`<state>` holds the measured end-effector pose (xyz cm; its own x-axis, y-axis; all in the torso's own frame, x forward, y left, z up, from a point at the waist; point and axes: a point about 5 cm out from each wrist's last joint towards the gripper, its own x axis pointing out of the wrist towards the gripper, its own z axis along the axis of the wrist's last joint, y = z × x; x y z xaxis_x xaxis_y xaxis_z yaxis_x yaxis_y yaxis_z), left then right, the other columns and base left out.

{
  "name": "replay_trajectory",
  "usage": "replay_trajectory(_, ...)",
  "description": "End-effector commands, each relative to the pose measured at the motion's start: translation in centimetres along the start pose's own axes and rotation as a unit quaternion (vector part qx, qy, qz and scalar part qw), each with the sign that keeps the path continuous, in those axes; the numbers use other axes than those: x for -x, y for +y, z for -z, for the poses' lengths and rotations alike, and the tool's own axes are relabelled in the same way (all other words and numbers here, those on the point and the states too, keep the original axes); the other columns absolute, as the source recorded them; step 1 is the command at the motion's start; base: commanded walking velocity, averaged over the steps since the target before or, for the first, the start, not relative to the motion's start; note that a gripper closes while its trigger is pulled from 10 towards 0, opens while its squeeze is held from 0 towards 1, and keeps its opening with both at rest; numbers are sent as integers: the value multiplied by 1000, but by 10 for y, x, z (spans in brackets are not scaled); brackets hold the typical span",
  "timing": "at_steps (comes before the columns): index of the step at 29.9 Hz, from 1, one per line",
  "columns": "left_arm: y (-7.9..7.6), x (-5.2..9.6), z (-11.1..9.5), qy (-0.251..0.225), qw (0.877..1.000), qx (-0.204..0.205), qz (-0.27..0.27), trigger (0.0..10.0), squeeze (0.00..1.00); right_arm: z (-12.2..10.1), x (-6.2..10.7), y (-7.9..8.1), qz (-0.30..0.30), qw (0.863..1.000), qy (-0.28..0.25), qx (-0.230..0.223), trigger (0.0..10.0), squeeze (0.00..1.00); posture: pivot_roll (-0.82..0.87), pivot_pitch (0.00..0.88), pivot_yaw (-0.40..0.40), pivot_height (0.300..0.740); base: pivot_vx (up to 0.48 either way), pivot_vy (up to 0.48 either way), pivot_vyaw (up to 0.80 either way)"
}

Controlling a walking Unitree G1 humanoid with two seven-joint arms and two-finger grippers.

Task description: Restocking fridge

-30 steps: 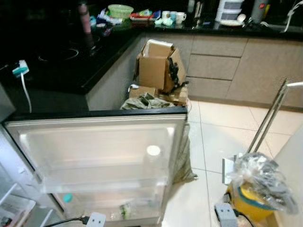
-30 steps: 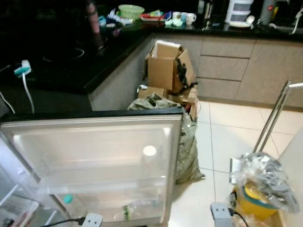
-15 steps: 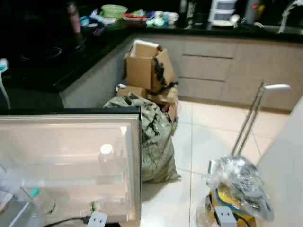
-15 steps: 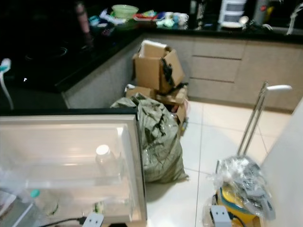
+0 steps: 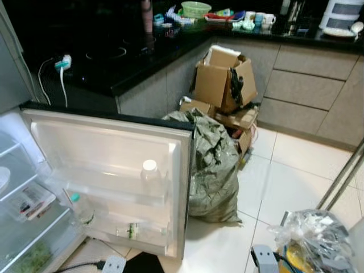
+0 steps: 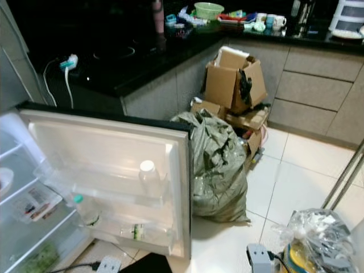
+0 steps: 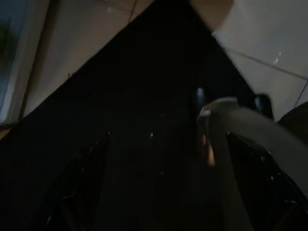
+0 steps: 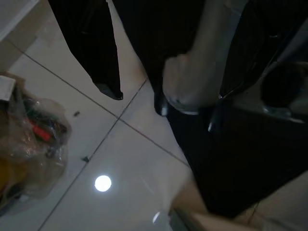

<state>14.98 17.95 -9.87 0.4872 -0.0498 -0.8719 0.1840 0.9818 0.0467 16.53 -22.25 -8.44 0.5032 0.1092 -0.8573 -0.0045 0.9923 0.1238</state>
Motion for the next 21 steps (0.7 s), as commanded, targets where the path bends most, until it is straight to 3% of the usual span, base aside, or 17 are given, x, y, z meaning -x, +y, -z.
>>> replay_trajectory(1,2,1,3,6,1000,-2,-3,10000,0,-3,0,1,-2,1000,-7,-6,10000,0,-53,0,-15,740,0,0,738)
replay_trajectory(21,3,1,5,10,1000,-13,1,10000,0,-8,-1,1,-9,1000,-15,-6,10000,0,-53,0,-16,740,0,0,725)
